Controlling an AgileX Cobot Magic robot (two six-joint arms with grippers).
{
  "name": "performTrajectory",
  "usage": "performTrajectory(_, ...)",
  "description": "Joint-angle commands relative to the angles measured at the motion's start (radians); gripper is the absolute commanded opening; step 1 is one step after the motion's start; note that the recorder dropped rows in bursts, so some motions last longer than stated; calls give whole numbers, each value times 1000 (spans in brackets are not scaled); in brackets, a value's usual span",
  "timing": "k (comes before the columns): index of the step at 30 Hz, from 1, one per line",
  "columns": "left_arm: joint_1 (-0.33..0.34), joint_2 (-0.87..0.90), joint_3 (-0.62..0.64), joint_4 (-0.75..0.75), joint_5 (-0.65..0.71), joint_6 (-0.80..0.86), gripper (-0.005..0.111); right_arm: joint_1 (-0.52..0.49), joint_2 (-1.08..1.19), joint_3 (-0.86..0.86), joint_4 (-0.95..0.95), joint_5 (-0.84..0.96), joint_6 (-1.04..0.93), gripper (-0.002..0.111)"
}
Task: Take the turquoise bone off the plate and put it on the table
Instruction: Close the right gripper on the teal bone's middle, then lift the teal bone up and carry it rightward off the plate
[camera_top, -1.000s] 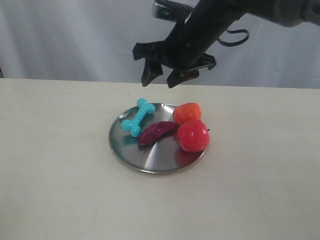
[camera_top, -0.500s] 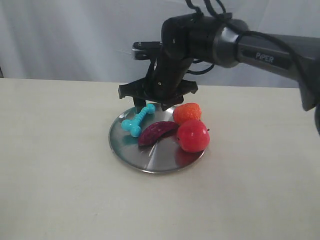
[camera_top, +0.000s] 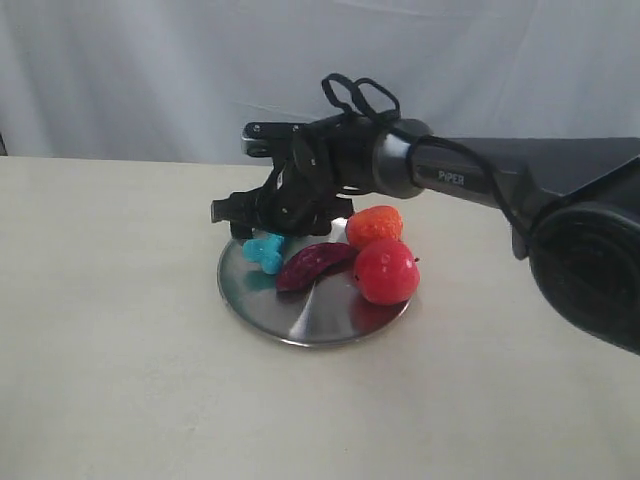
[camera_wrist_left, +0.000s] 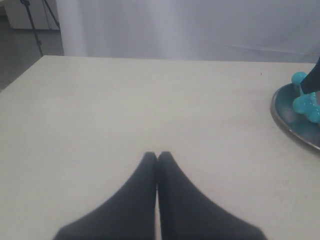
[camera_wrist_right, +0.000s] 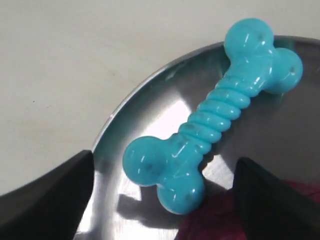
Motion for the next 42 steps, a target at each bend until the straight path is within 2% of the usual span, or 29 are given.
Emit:
performTrajectory(1,-8,-1,3,-1,-5,-4,0,-1,27,-4,-13,-57,25,70)
performTrajectory(5,-8,-1,3,-1,-5,-4,0,-1,37,-4,-50,-109,96,69)
performTrajectory(9,-8,-1,3,-1,-5,-4,0,-3,55,-4,-180,-117,234,69)
performTrajectory(13,-8,-1,3,-1,-5,-4,0,-3,93,-4,-186,-172,283,62)
performTrajectory(18,-8,-1,3,-1,-5,-4,0,-5,99,-4,-189,-192,287,60)
performTrajectory(20,-8,-1,3,-1,-5,-4,0,-11,103,-4,-186,-197,291,50)
performTrajectory(21,-8,-1,3,-1,-5,-4,0,-13,107,-4,-186,-197,291,40)
performTrajectory(22,-8,-1,3,-1,-5,-4,0,-13,107,-4,-186,-197,291,36)
performTrajectory(23,-8,-1,3,-1,-5,-4,0,-13,107,-4,-186,-201,291,24)
performTrajectory(26,-8,-1,3,-1,-5,-4,0,-13,107,-4,-186,-201,287,1)
performTrajectory(35,-8,-1,3,-1,-5,-4,0,41,7,-4,-184,-133,252,0)
performTrajectory(42,-8,-1,3,-1,-5,-4,0,58,-173,-4,-186,64,130,0)
